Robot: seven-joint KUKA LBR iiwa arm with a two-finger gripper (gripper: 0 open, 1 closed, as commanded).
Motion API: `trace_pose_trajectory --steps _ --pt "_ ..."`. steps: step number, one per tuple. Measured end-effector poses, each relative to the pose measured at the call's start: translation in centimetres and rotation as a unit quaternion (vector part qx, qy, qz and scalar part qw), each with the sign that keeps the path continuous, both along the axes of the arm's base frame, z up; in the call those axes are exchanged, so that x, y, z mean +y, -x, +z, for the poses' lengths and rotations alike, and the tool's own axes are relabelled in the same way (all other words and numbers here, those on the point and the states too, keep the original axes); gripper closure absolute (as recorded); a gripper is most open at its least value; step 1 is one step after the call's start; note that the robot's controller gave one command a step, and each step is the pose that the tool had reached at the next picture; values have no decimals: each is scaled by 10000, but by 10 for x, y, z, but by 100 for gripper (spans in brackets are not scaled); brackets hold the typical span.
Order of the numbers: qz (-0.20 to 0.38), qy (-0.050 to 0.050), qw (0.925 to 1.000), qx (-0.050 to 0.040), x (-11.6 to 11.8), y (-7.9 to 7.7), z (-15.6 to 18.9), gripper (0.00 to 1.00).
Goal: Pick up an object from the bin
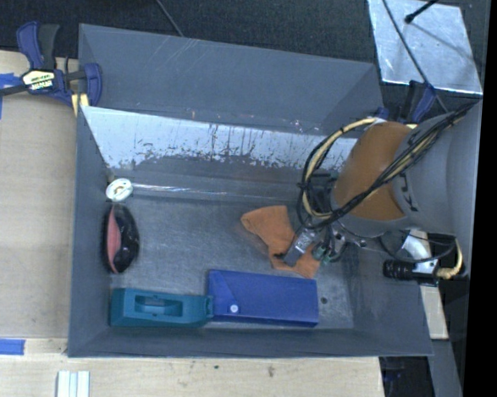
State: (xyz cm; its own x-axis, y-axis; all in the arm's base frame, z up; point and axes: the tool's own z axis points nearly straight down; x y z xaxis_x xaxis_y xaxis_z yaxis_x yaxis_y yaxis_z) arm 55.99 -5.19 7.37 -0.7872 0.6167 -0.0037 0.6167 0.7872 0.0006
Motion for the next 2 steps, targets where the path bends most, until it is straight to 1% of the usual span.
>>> trace_pose_trajectory --steps 1,2 --pt "2 -7 10000 38 0 2 10 100" --pt "1 -9 10000 44 0 2 33 100"
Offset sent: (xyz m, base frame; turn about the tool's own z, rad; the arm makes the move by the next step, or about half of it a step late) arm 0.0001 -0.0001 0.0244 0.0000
